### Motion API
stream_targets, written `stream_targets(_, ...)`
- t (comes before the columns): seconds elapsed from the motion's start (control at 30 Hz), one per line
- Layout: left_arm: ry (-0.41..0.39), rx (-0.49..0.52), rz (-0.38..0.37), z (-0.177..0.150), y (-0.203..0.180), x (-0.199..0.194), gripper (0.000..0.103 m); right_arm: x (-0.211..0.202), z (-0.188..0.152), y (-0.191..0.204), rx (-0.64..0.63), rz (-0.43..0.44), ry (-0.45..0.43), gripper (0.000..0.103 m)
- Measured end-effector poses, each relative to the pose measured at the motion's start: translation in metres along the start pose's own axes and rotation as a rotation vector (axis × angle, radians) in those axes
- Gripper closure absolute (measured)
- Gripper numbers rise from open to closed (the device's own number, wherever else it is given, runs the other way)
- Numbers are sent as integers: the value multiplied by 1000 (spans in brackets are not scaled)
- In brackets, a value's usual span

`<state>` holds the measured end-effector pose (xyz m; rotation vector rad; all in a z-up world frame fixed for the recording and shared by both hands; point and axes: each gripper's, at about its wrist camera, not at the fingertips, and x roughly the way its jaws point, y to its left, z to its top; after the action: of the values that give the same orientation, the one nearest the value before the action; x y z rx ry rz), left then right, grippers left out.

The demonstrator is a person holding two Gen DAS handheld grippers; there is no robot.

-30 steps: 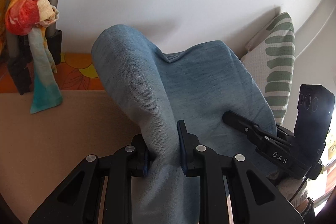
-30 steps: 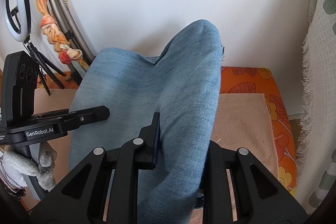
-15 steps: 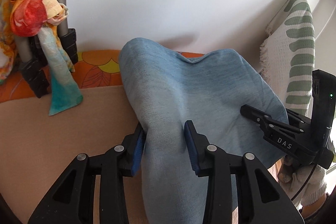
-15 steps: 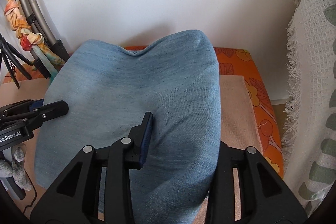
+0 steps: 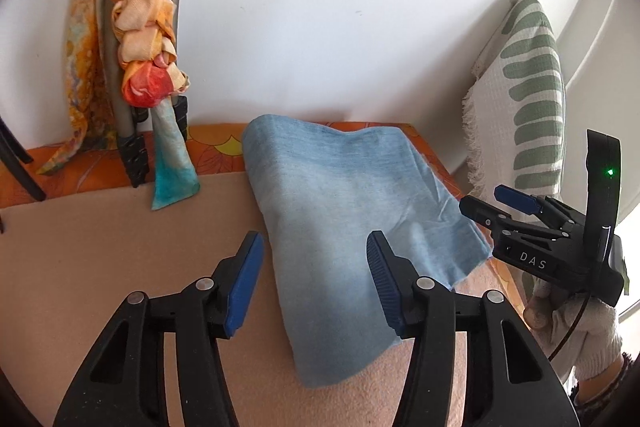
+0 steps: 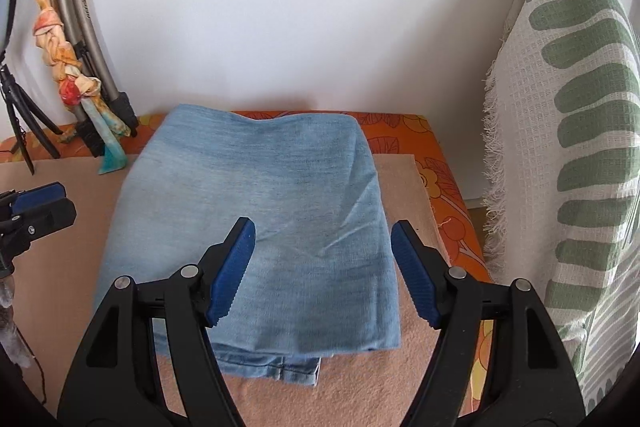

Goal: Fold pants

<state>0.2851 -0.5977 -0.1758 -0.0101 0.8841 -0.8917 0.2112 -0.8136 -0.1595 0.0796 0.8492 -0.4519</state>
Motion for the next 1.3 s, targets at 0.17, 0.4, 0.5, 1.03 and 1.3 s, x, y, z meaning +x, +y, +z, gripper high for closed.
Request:
stream_targets(0.17, -45, 18, -5, -13, -9, -42, 46, -45, -12, 10, 14, 15, -56, 22)
stream_targets(0.4, -135, 46, -6, -38, -22, -102, 39, -102, -39, 33, 18, 34, -97, 15)
stream_targets(0.5, -155, 71, -5, -51, -26, -124, 35, -125, -55, 48, 2, 16, -121, 12)
stream_targets(1.03, -255, 164, 9, -133, -46, -225, 24, -226, -121, 101, 8, 23, -240, 7)
stream_targets(1.3, -293, 197, 44, -172, -49, -251, 21, -253, -160, 119, -26, 14, -288, 5)
